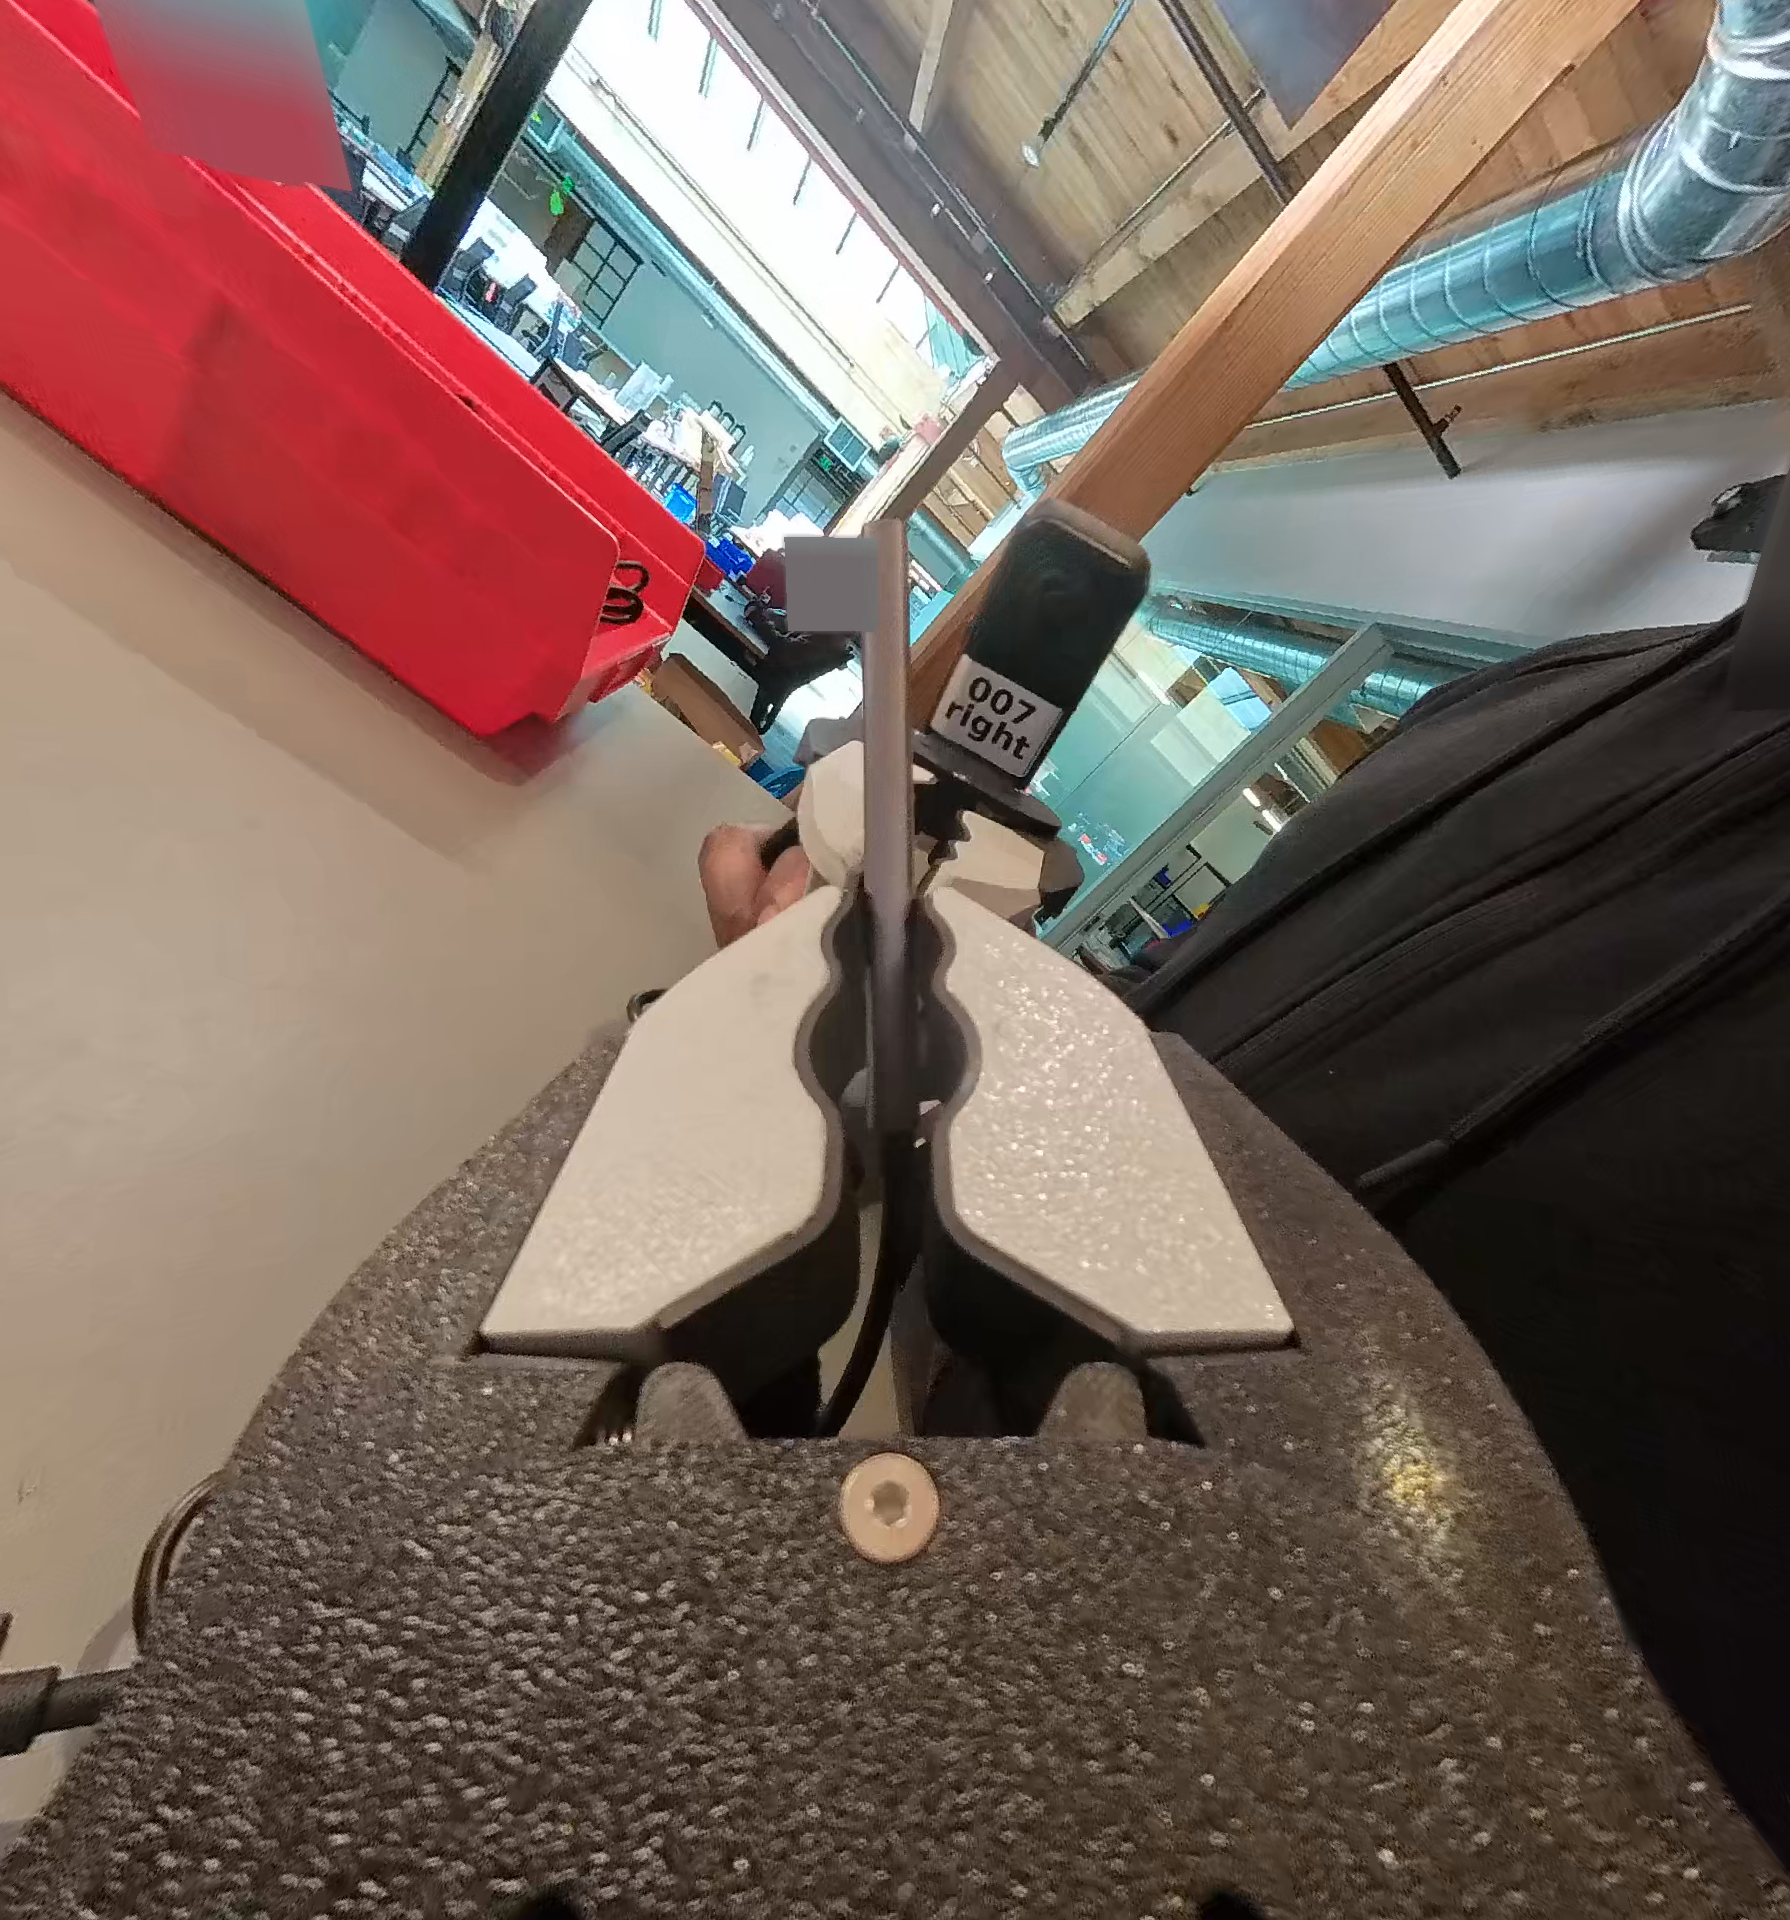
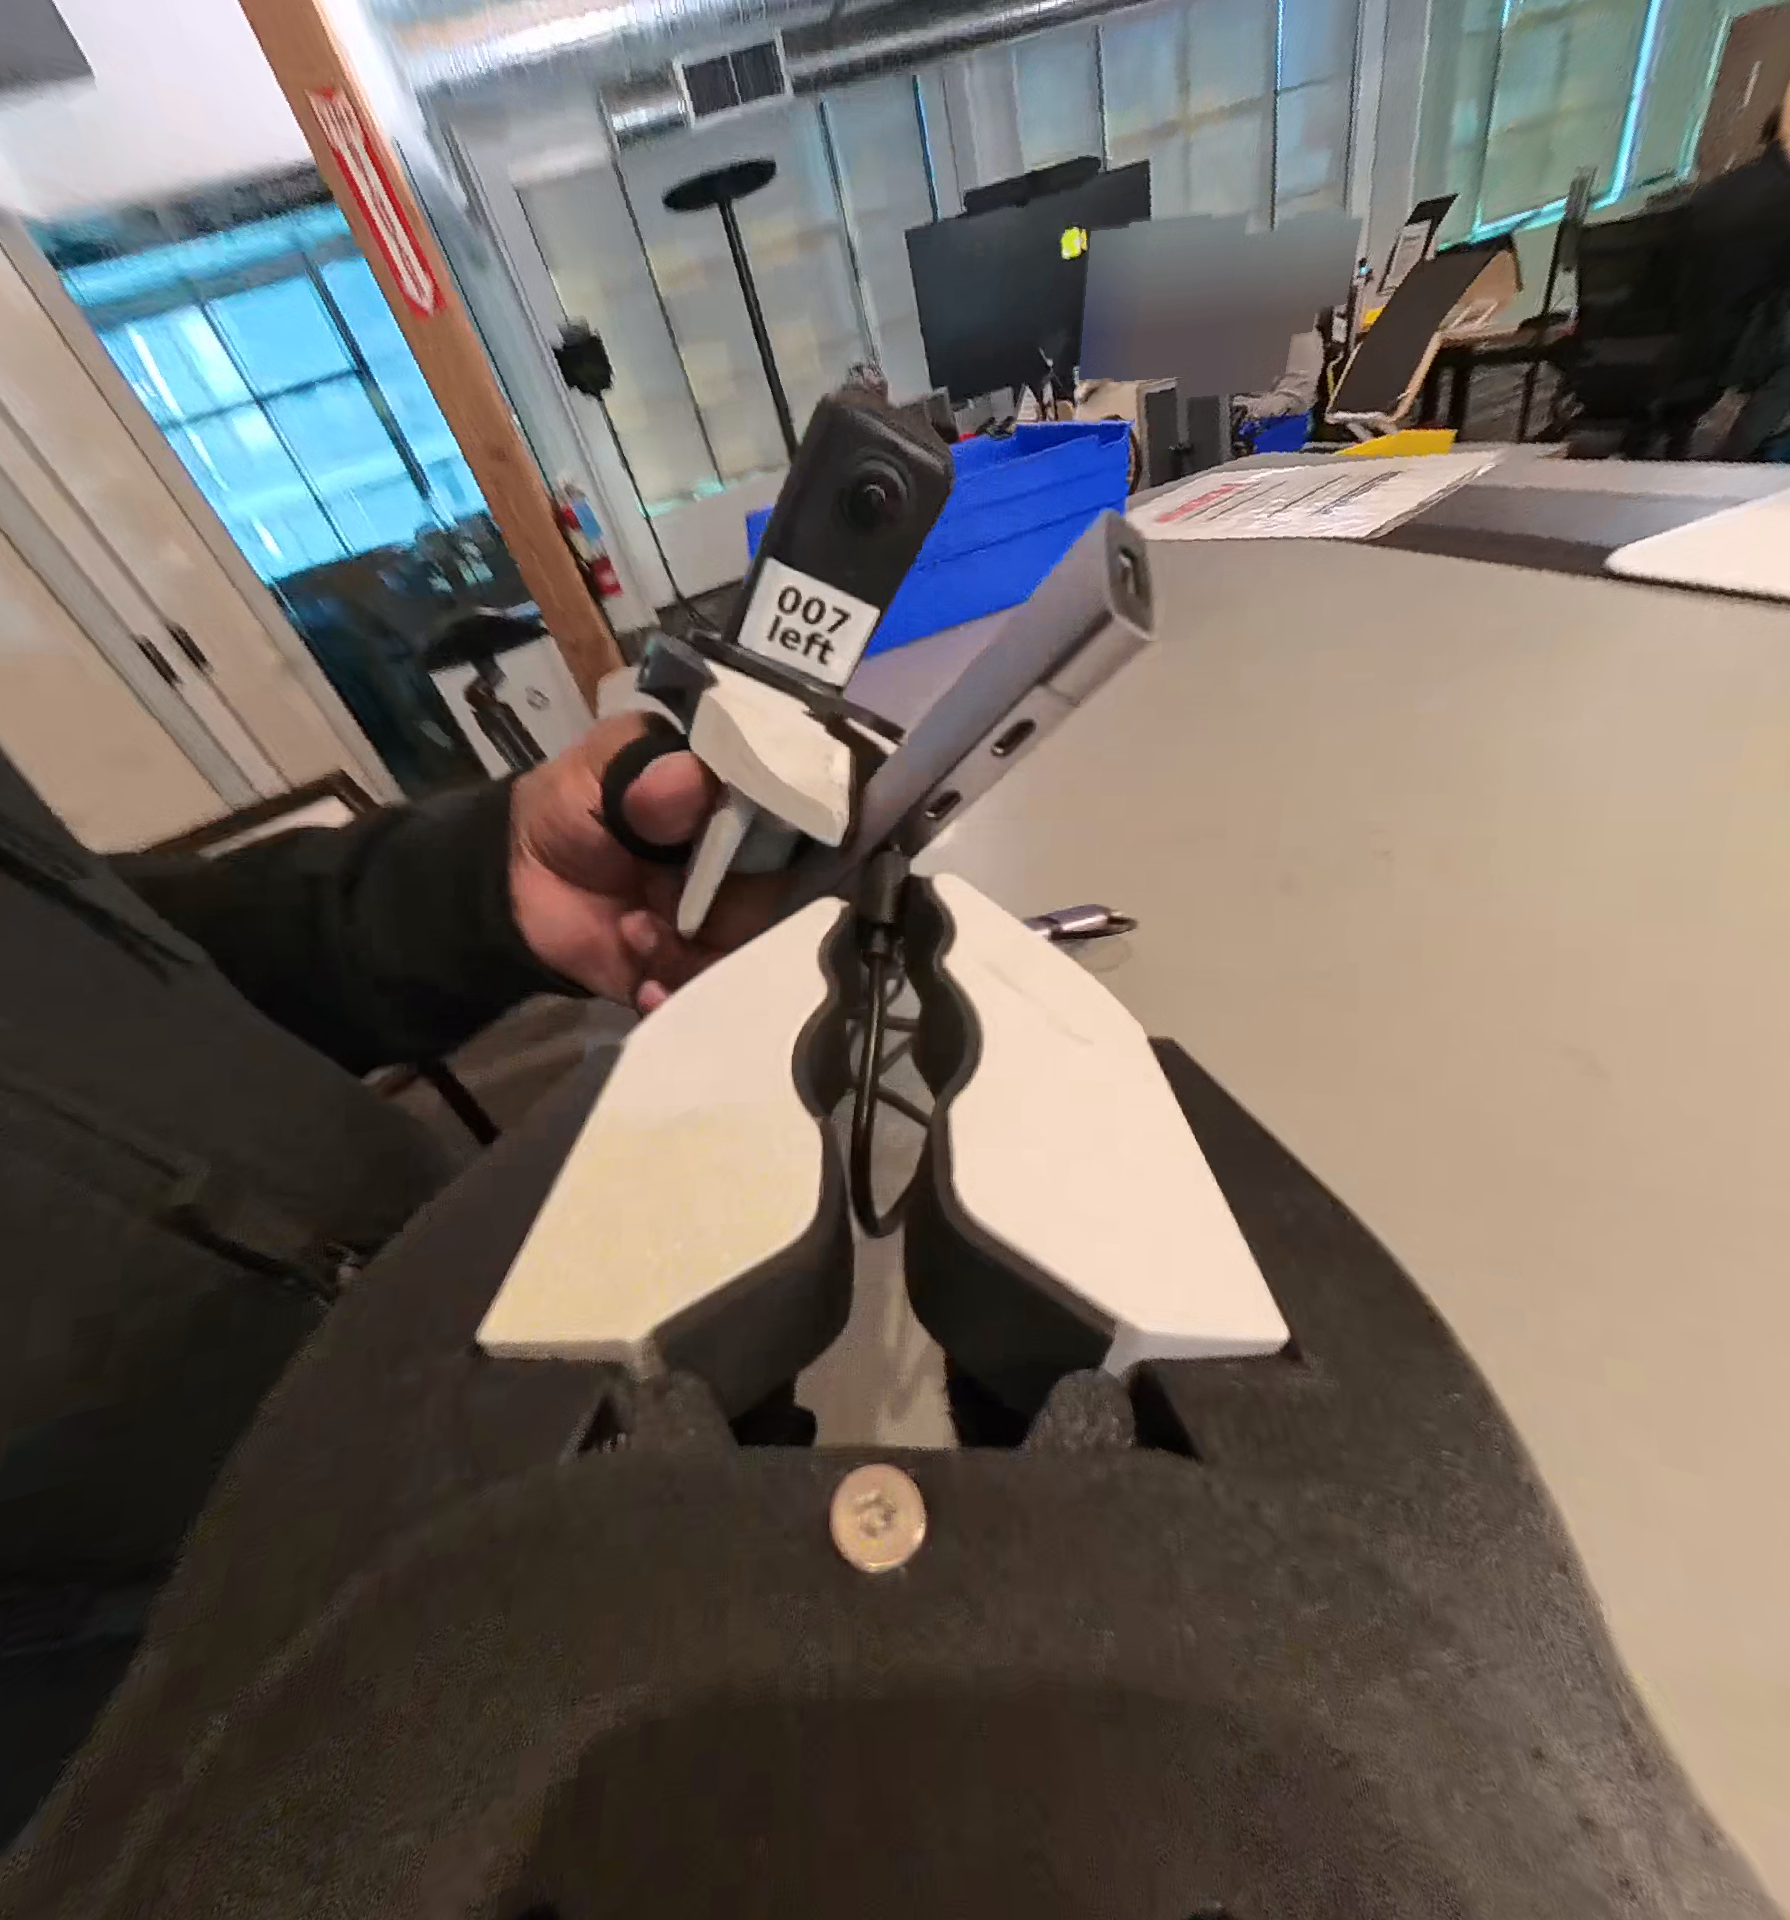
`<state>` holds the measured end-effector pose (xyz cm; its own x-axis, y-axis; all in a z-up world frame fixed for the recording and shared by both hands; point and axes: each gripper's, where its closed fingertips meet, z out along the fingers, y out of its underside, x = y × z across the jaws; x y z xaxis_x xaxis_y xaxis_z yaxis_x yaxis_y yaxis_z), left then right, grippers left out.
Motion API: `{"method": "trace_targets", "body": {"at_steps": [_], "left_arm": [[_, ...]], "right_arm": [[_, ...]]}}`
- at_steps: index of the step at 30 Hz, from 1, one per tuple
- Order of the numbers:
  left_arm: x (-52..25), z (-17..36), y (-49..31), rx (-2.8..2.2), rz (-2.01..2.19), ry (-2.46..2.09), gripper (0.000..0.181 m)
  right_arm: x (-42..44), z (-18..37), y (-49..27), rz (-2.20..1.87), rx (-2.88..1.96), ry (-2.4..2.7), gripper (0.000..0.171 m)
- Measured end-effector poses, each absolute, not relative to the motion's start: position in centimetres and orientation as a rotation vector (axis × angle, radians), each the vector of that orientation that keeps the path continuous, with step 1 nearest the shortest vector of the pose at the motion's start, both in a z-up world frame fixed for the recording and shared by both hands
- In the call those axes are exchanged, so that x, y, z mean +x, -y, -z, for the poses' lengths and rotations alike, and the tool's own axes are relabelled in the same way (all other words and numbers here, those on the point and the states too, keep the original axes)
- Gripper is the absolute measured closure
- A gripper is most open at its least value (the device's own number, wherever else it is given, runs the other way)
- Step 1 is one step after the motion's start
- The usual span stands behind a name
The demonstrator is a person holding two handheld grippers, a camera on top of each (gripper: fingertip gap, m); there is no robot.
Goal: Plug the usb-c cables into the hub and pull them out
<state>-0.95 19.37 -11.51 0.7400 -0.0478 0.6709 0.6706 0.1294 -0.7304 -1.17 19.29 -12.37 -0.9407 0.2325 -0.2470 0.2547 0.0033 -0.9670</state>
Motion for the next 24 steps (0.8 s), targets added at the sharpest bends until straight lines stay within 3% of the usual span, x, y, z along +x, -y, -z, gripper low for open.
{"method": "trace_targets", "body": {"at_steps": [7,13,15,17,24], "left_arm": [[0.2,12.4,-17.9,-1.537,0.482,0.460,0.172],[0.3,12.2,-16.1,-1.691,0.364,0.367,0.153],[0.6,12.3,-15.8,-1.720,0.363,0.331,0.156],[0.8,12.2,-15.2,-1.725,0.374,0.296,0.170],[1.8,11.9,-12.6,-1.768,0.212,0.146,0.172]], "right_arm": [[0.0,13.0,-17.9,2.040,0.520,-2.145,0.164],[0.4,12.8,-15.9,2.024,0.476,-2.233,0.164],[0.6,12.9,-15.0,2.008,0.464,-2.276,0.164],[0.7,12.8,-14.2,2.001,0.444,-2.328,0.163],[1.5,12.6,-11.7,1.969,0.394,-2.530,0.163]]}}
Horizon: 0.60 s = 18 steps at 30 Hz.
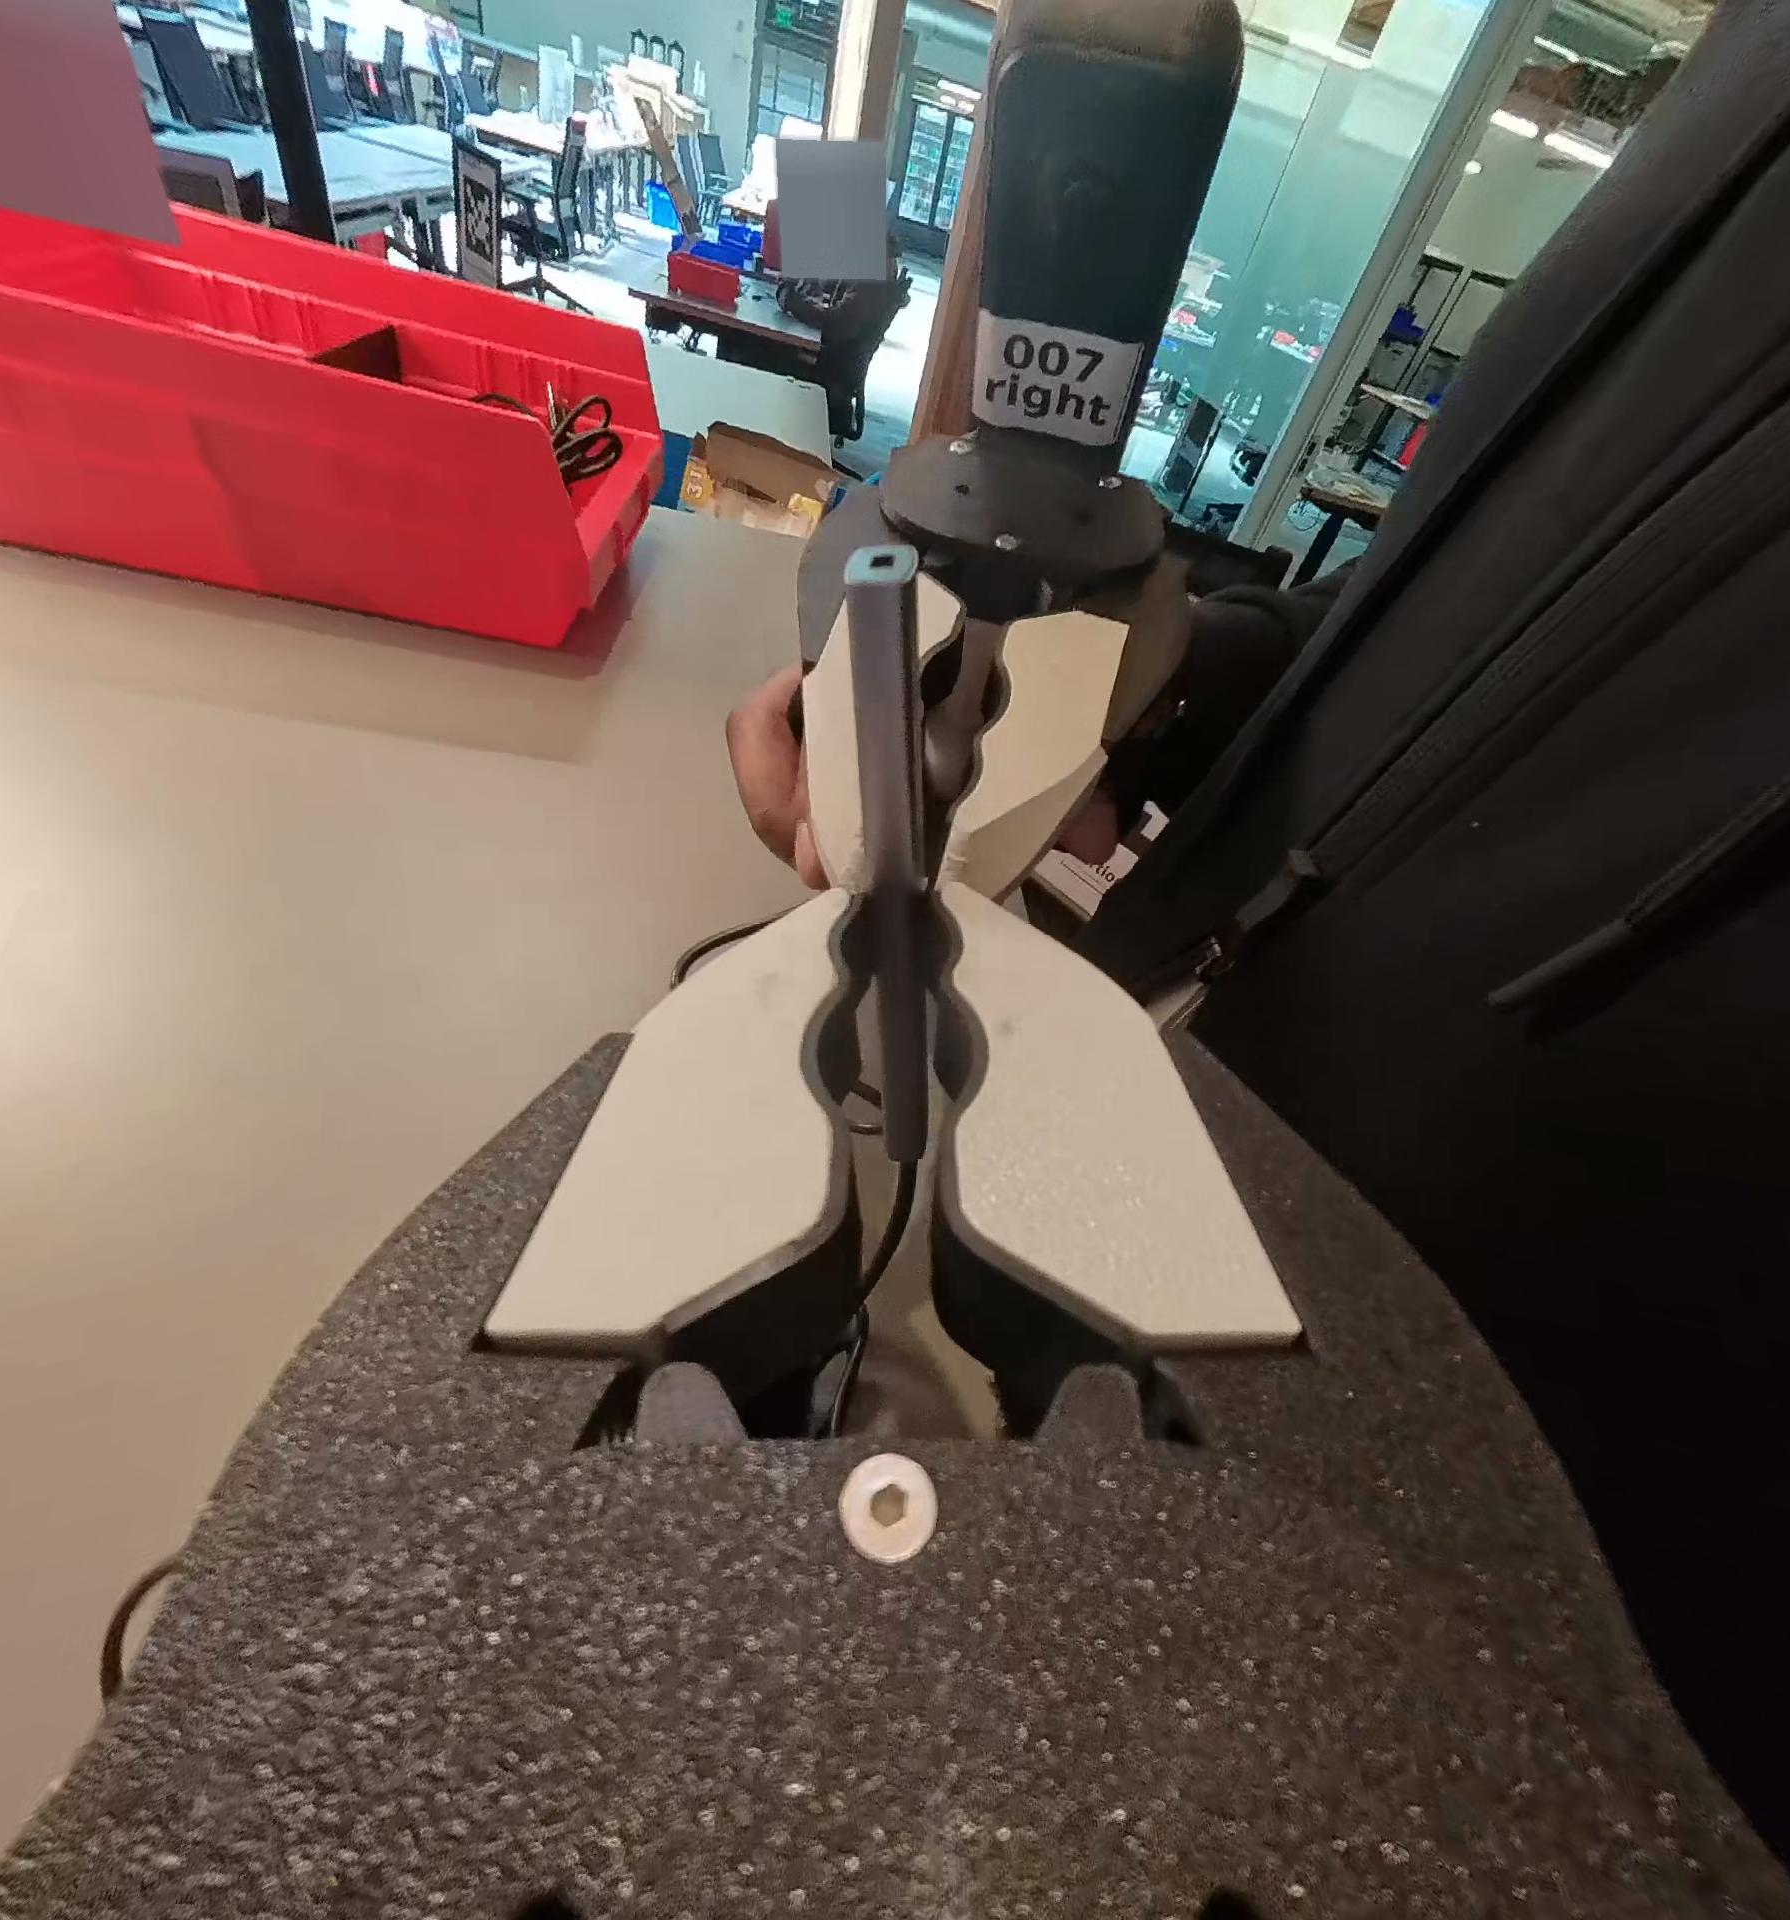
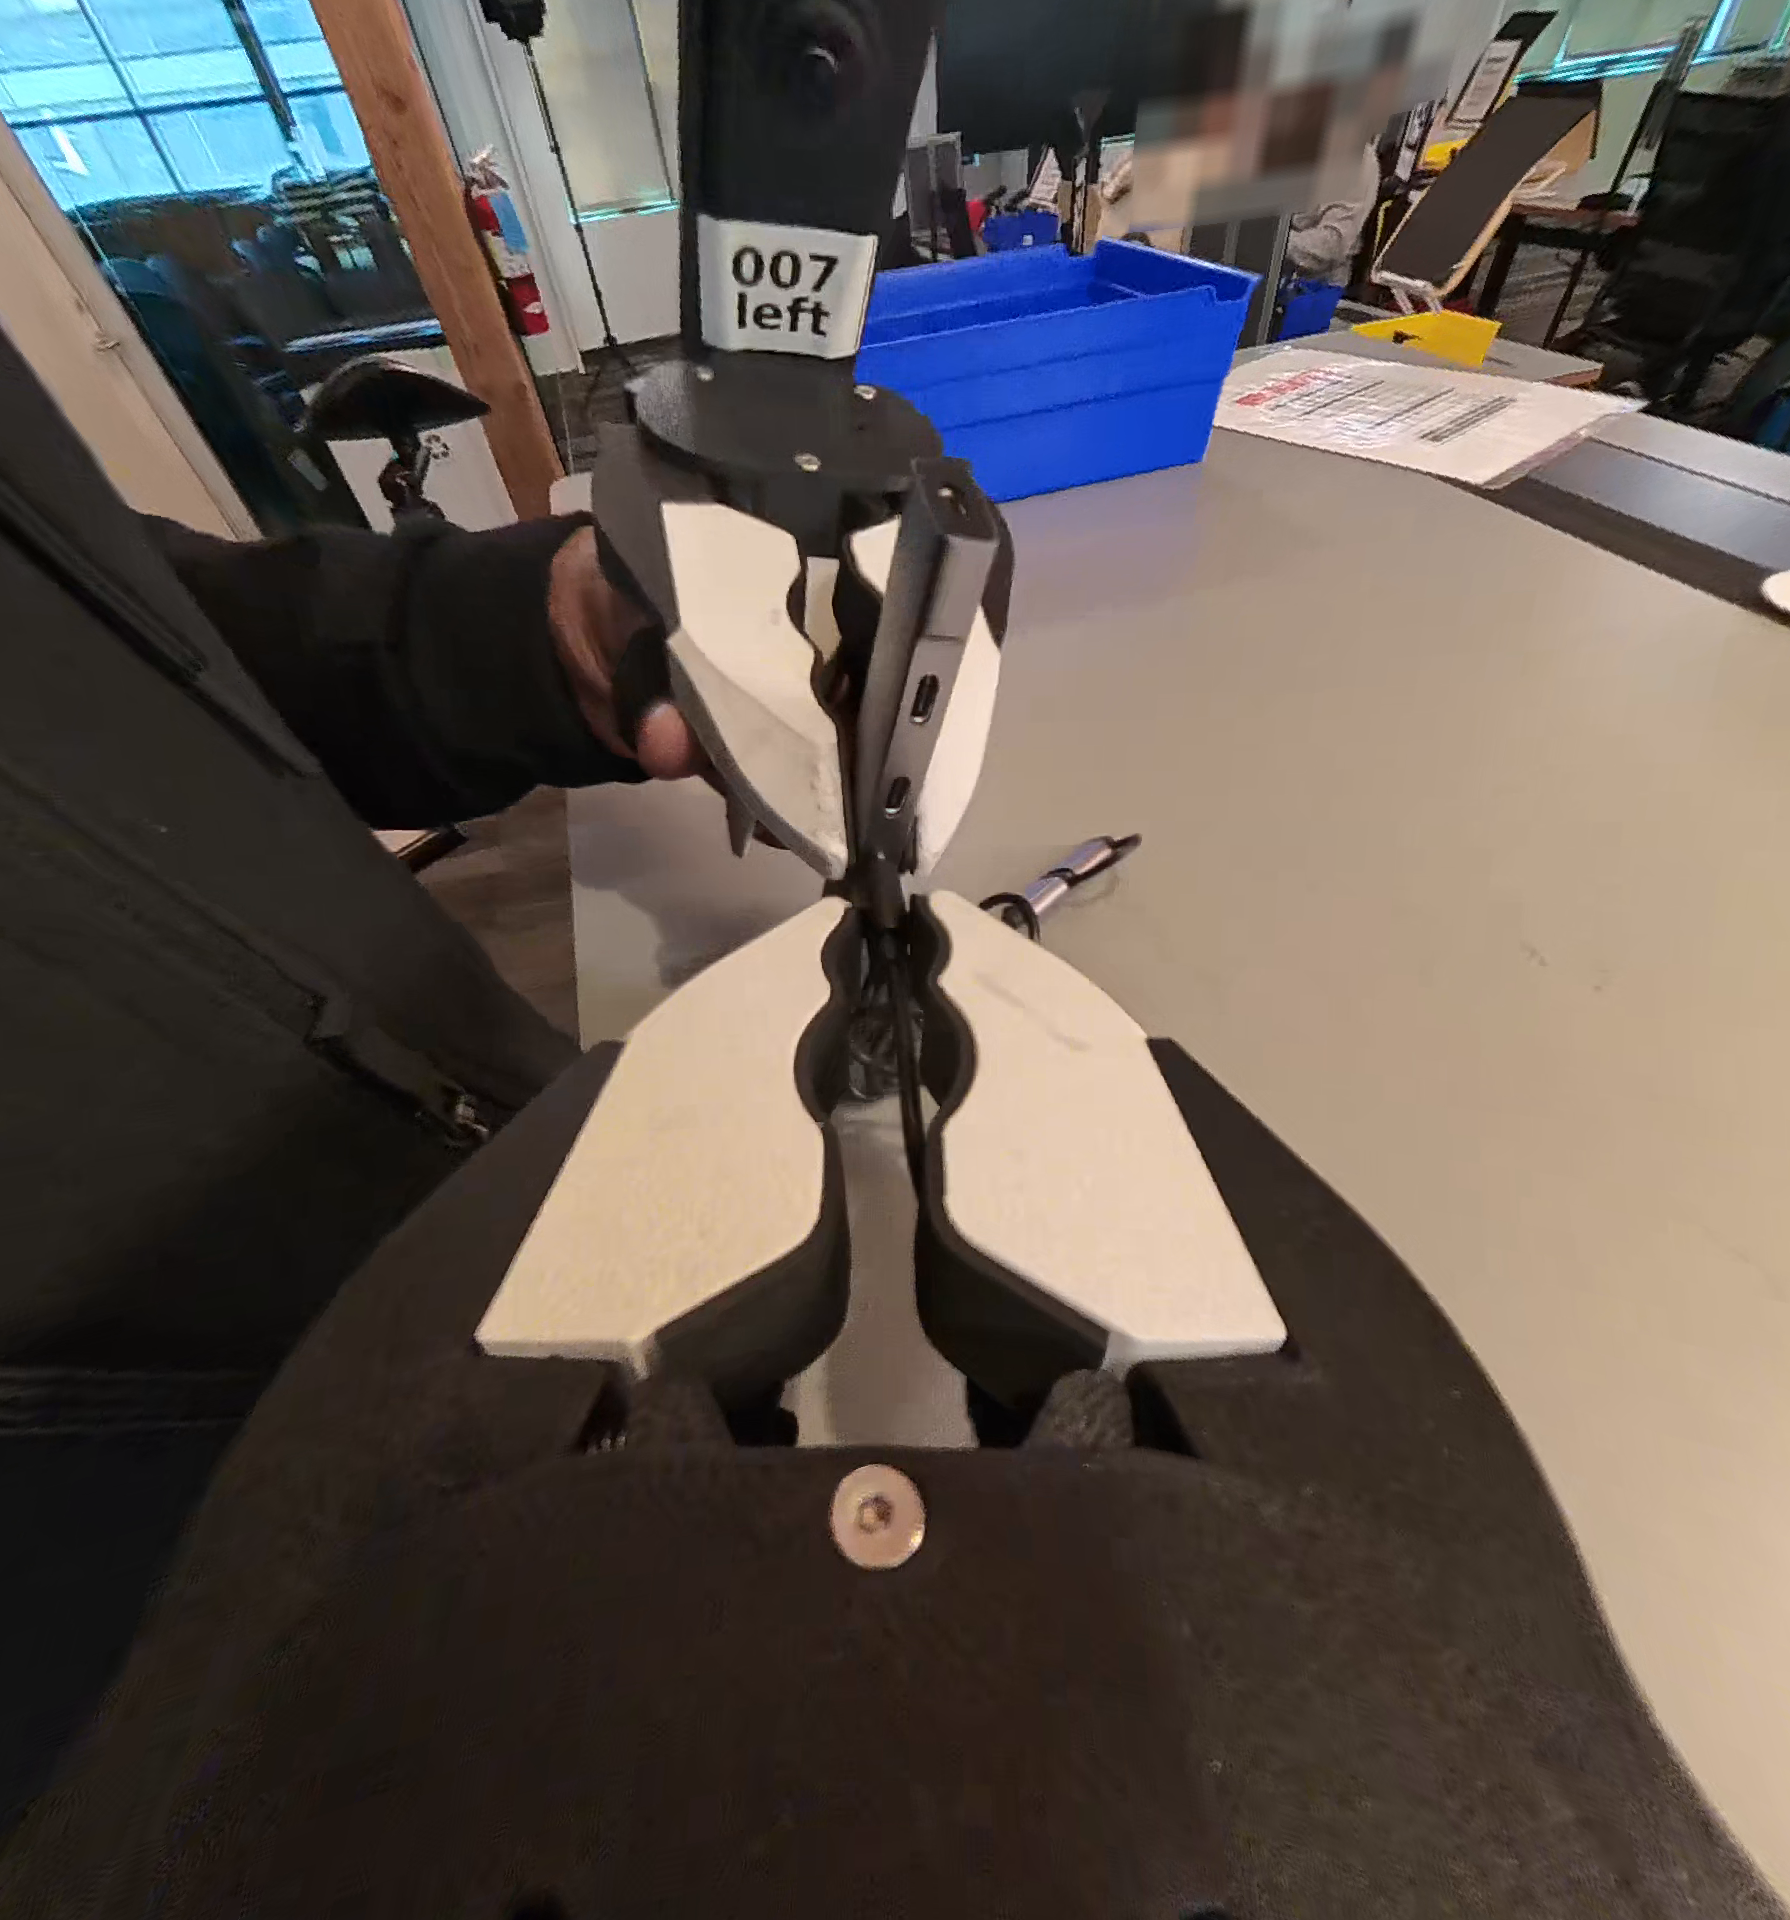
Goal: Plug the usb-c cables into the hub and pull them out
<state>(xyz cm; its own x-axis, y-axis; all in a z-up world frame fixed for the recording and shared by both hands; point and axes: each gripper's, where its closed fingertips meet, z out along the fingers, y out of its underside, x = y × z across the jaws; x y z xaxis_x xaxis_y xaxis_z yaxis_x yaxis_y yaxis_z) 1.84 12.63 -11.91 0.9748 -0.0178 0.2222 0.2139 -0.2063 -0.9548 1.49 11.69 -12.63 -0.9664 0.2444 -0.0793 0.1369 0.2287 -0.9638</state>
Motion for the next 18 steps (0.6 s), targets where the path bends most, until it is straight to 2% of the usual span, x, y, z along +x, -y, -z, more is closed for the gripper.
{"method": "trace_targets", "body": {"at_steps": [18], "left_arm": [[5.9,12.6,-7.1,-1.683,-0.170,-0.252,0.172]], "right_arm": [[5.6,13.3,-5.9,-1.724,-0.111,2.425,0.164]]}}
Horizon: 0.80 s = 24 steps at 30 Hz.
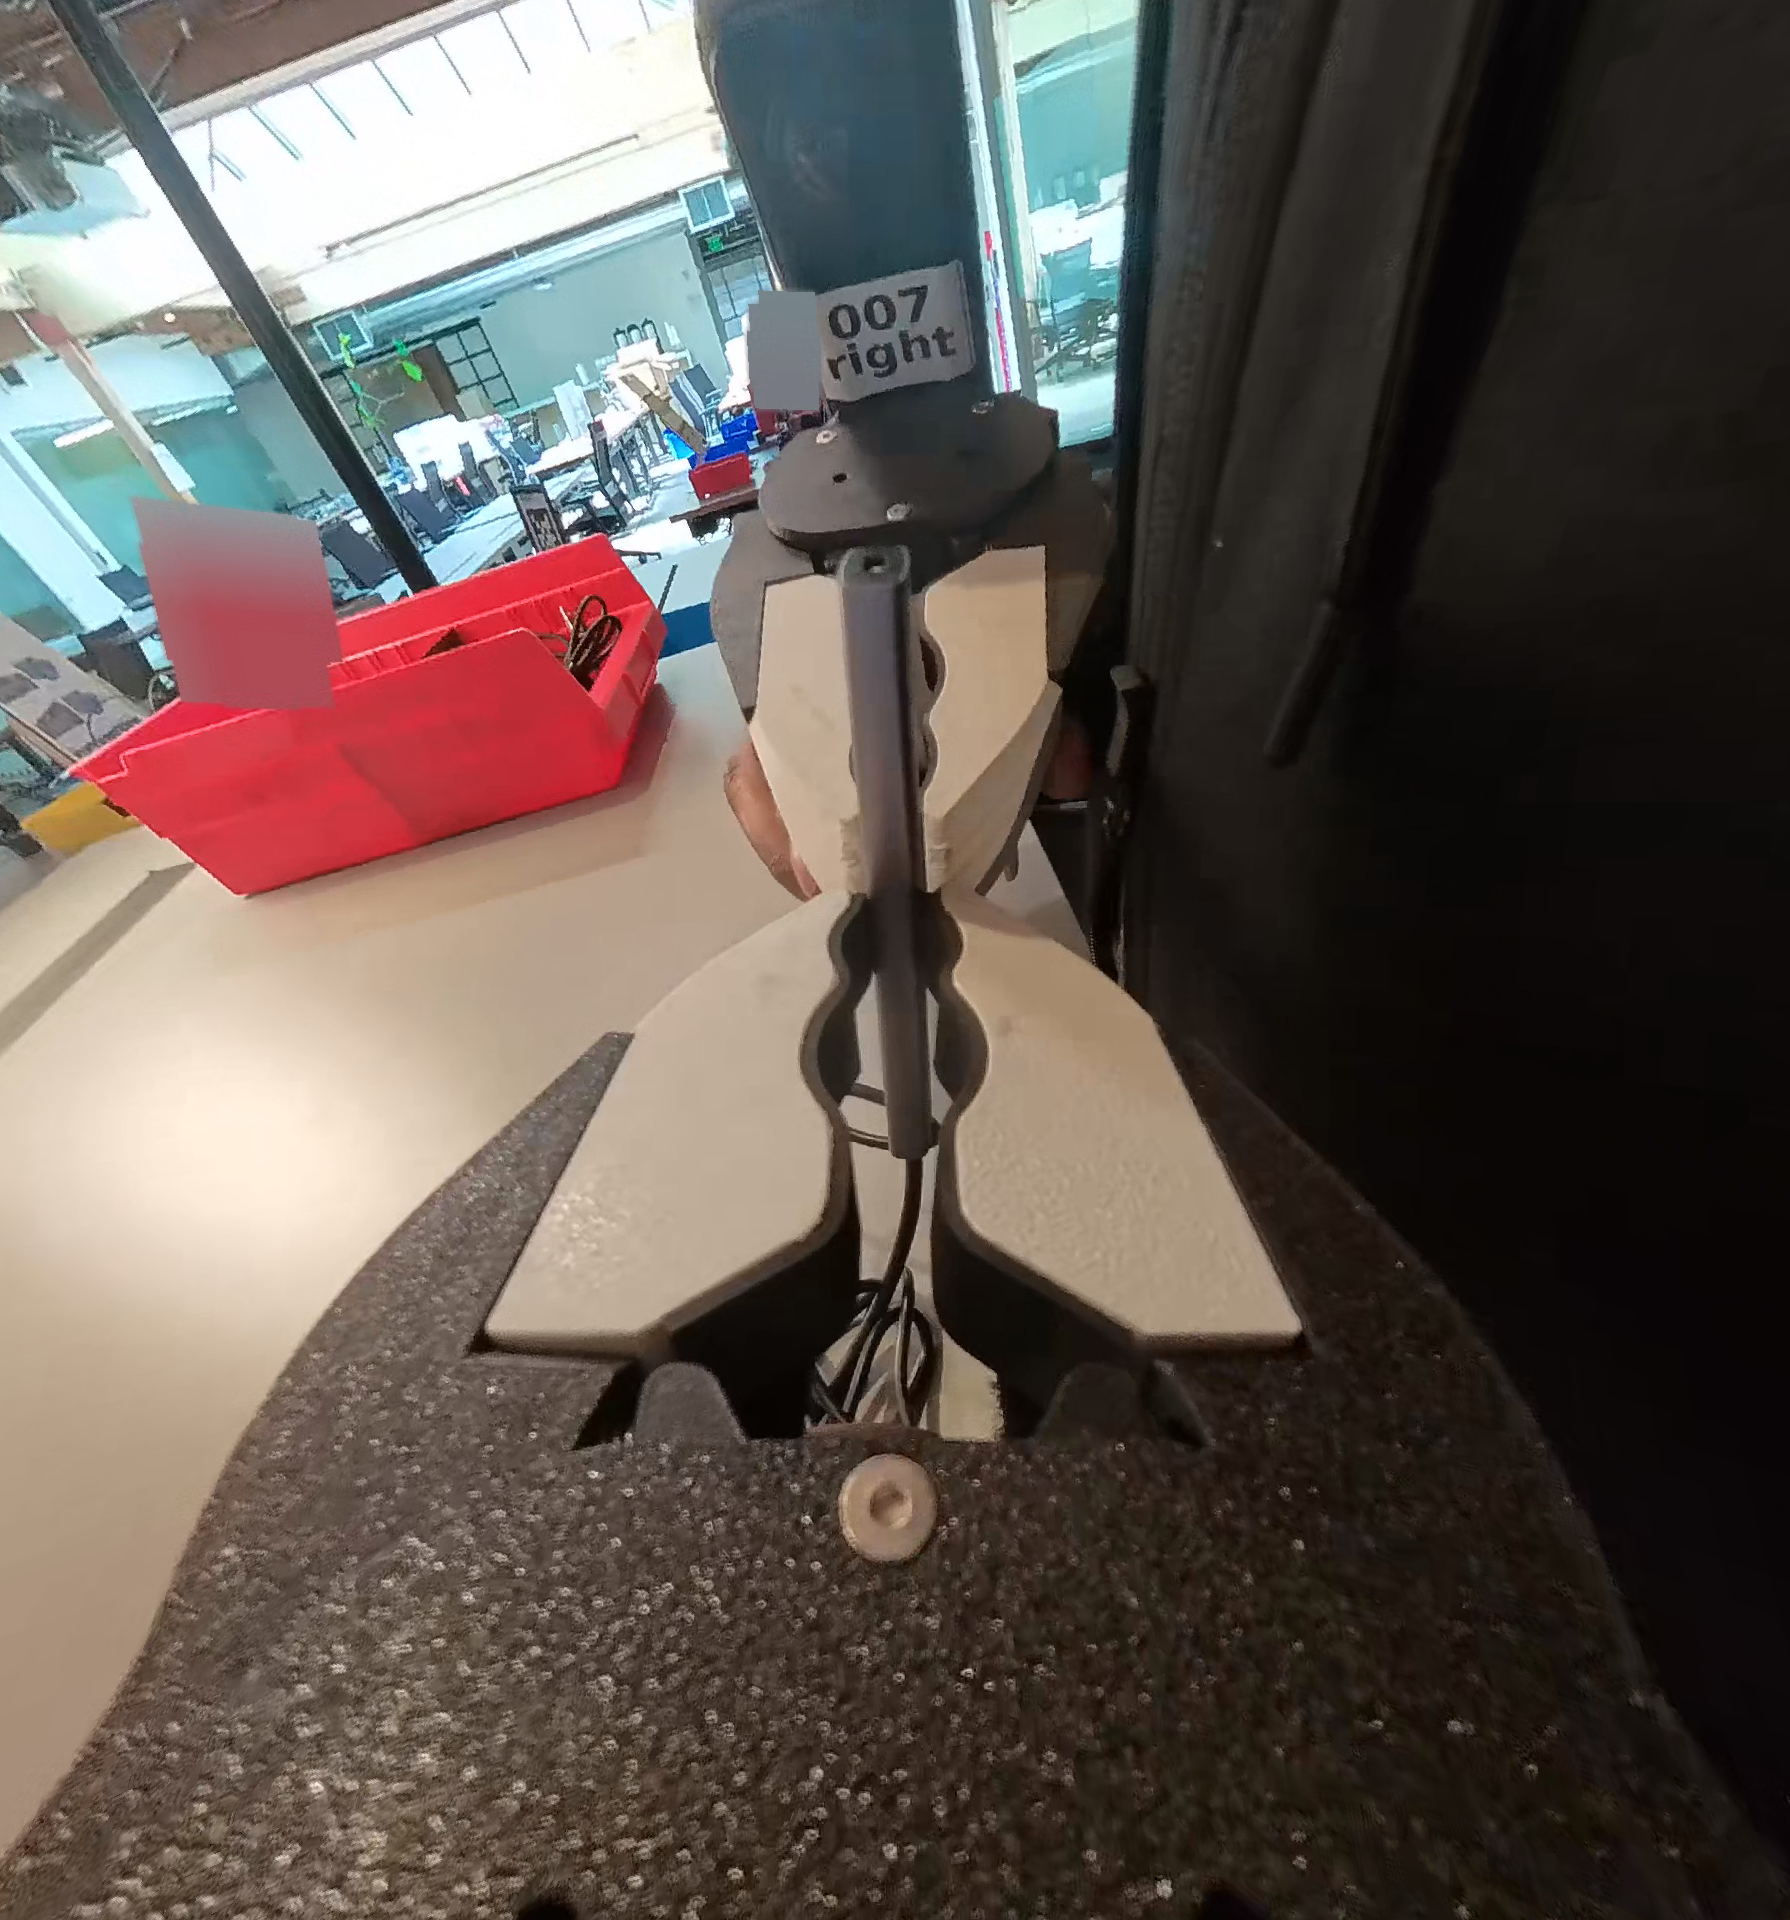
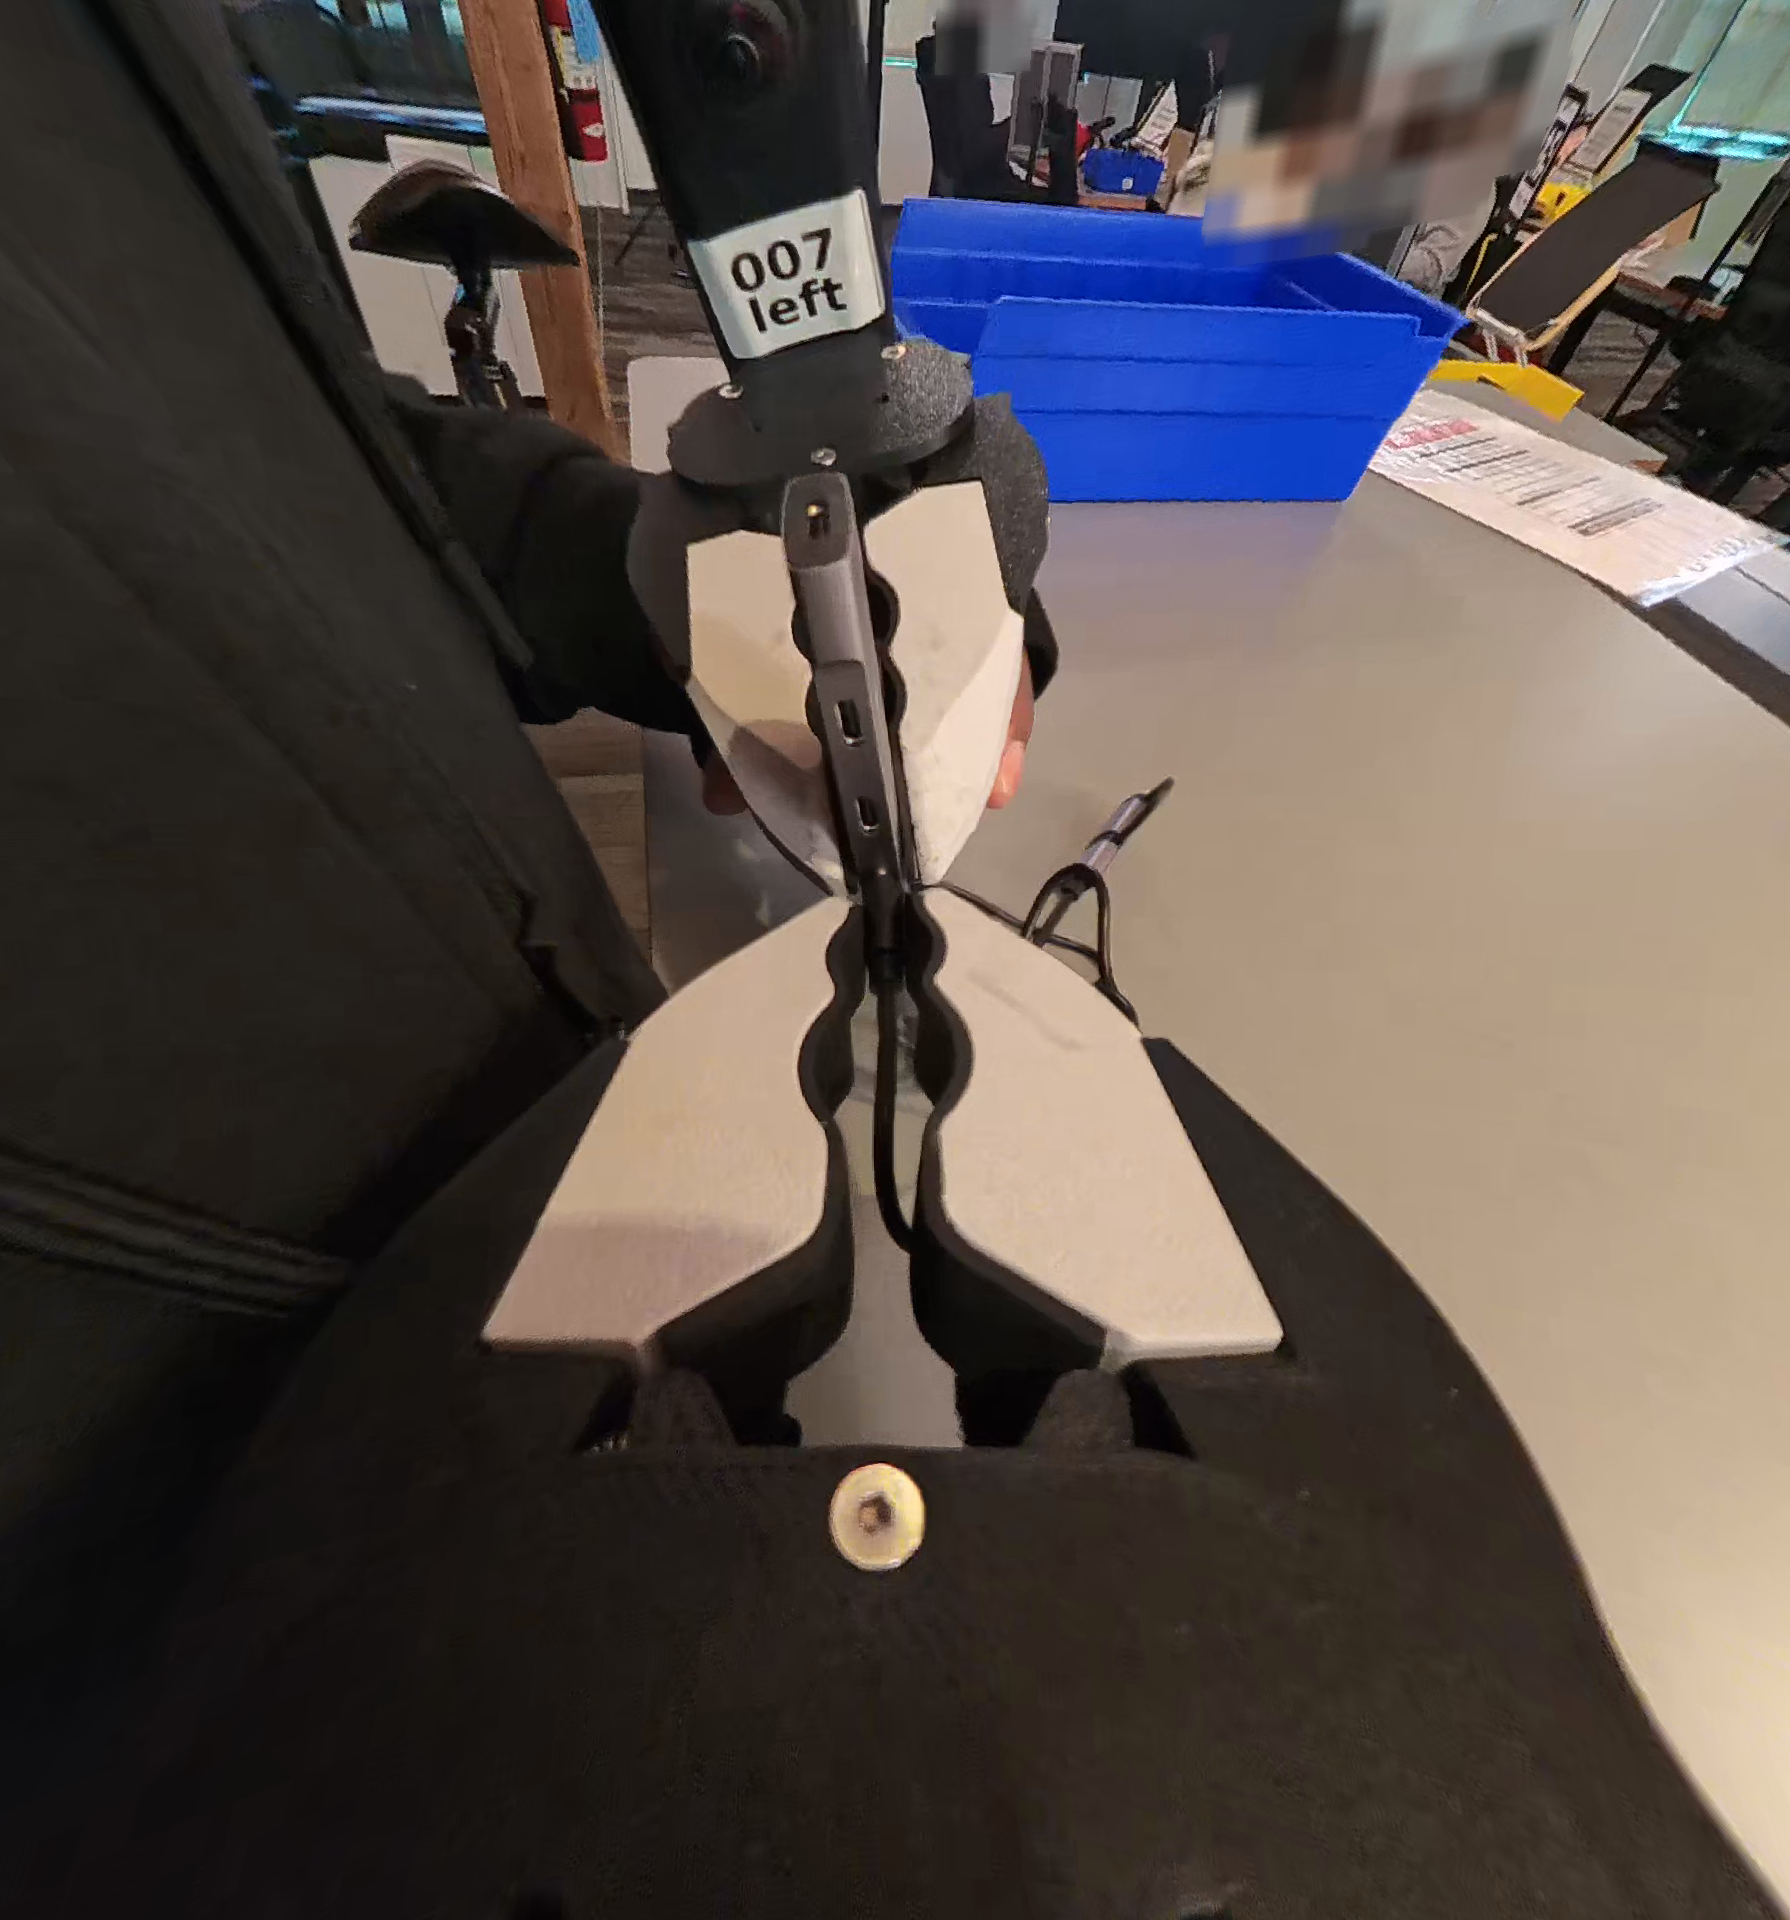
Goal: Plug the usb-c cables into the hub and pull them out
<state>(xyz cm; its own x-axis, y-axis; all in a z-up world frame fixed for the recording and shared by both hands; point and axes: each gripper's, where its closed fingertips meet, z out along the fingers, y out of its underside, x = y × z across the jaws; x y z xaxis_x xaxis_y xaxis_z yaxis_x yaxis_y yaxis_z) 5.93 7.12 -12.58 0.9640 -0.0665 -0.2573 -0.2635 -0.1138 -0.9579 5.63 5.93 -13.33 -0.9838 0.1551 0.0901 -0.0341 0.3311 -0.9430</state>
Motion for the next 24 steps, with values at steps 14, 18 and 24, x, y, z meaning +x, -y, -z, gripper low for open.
{"method": "trace_targets", "body": {"at_steps": [14,18,24], "left_arm": [[6.7,12.9,-6.3,-1.780,-0.175,-0.319,0.171],[6.7,13.0,-6.5,-1.831,-0.189,-0.311,0.171],[6.2,13.7,-5.7,-1.885,-0.185,-0.240,0.171]], "right_arm": [[6.4,13.1,-5.6,-1.743,-0.080,2.412,0.164],[6.5,13.1,-6.0,-1.699,-0.078,2.418,0.164],[6.6,13.3,-7.7,-1.599,-0.026,2.465,0.164]]}}
